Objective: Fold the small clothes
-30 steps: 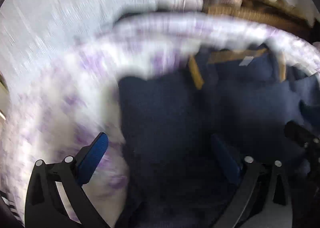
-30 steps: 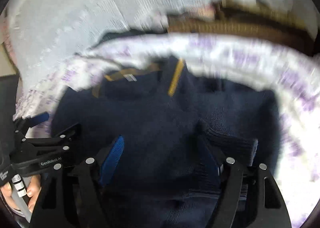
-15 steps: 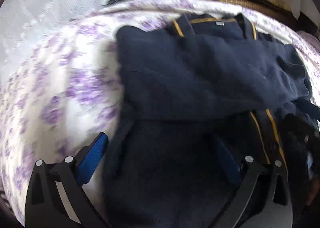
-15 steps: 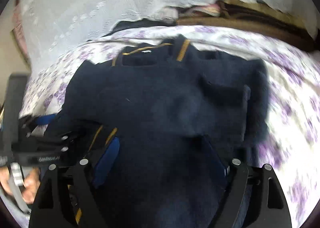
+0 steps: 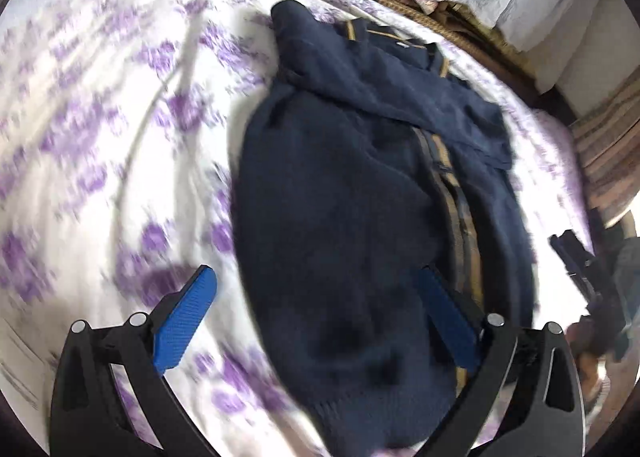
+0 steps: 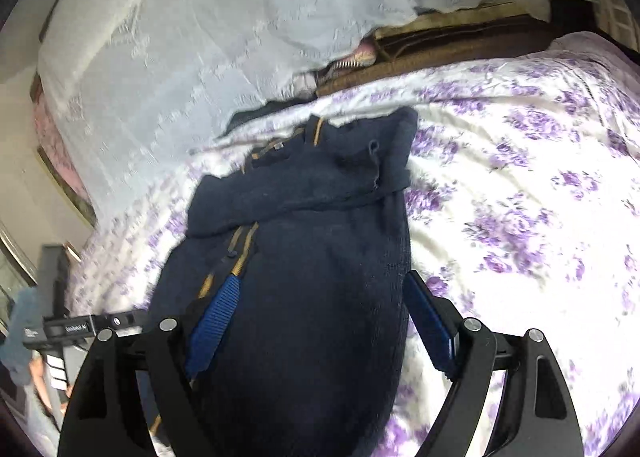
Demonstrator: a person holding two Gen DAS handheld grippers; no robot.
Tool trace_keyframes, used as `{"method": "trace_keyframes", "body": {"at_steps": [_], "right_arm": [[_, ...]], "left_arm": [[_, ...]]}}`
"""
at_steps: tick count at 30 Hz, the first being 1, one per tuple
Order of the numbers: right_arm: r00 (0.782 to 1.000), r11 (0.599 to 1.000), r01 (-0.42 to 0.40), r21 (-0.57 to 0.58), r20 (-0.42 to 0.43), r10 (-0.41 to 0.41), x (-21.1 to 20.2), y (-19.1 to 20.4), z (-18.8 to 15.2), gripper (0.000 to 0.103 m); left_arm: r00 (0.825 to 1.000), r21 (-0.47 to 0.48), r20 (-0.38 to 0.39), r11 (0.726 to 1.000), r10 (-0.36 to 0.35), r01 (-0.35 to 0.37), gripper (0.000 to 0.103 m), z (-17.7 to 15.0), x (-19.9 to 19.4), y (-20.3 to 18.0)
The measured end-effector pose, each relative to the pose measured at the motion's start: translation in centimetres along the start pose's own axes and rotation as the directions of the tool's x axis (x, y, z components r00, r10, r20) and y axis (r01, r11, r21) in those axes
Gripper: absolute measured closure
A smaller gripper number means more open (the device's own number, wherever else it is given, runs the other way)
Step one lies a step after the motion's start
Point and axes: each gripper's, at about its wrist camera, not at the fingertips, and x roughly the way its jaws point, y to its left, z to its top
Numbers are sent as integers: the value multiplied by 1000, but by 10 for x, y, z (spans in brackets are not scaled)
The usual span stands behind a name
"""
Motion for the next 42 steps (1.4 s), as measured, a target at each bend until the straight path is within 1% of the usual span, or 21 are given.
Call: {"method": "trace_keyframes", "body": {"at_steps": [2, 6, 8, 12, 15, 17, 20, 22, 23, 24, 27, 29, 32, 34, 36, 38, 40, 41, 42], "right_arm": [[1000, 1000, -22, 9, 16, 22, -10, 0, -6, 19], [999, 998, -45, 36, 6, 45, -16, -5, -15, 19], [998, 996, -59, 60, 8, 59, -17, -9, -15, 19], [997, 992, -73, 104, 12, 72, -19, -16, -16, 19], [998, 991, -68, 115, 0, 68, -16, -19, -17, 19], [997, 990, -71, 118, -7, 72, -14, -19, -17, 19], [997, 991, -74, 115, -23, 77, -7, -20, -17, 20], [997, 990, -65, 126, -42, 70, 0, -24, -18, 26], [996, 988, -68, 140, -50, 76, 2, -27, -18, 33], [995, 984, -77, 159, -58, 87, 4, -30, -19, 37], [994, 980, -78, 181, -56, 90, 4, -34, -22, 43], [994, 979, -77, 187, -59, 90, 4, -35, -23, 44], [994, 978, -72, 198, -64, 86, 4, -38, -24, 48], [995, 975, -69, 212, -58, 83, 3, -41, -24, 48], [995, 973, -61, 222, -68, 78, 6, -44, -24, 51], [994, 974, -47, 222, -83, 67, 9, -46, -26, 51], [993, 973, -59, 223, -91, 81, 12, -46, -26, 51], [991, 971, -74, 227, -93, 97, 12, -46, -26, 52], [989, 969, -85, 232, -95, 110, 13, -46, -27, 52]], "left_arm": [[999, -2, 4, 999, -32, 32, 4, -5, -2, -2], [996, 2, -7, 996, -91, 91, 5, -9, -1, 2], [993, 19, -2, 993, -119, 119, 5, -5, -1, 3], [991, 39, 0, 990, -137, 137, 5, 13, 10, 3], [993, 25, -19, 993, -115, 115, 5, 22, 22, 8], [993, 23, -32, 993, -118, 119, 5, 26, 28, 10], [993, 55, -38, 992, -109, 111, 5, 30, 35, 5], [995, 79, -30, 993, -91, 93, 5, 27, 37, -1], [996, 90, -31, 992, -86, 89, 5, 24, 37, -3], [997, 115, -36, 990, -75, 78, 5, 21, 37, -8], [998, 176, -47, 983, -50, 58, 5, 10, 36, -20], [998, 194, -43, 979, -46, 53, 5, 5, 35, -24], [998, 184, -28, 982, -48, 52, 6, 4, 33, -23], [998, 158, -18, 985, -62, 65, 10, 7, 31, -18], [998, 126, -11, 990, -64, 65, 14, 12, 32, -10], [998, 103, -7, 992, -67, 67, 15, 15, 34, -4], [998, 103, -3, 992, -68, 68, 16, 14, 34, -5], [999, 113, 2, 992, -53, 52, 18, 12, 33, -7], [999, 118, 3, 992, -42, 42, 21, 10, 33, -9]]}}
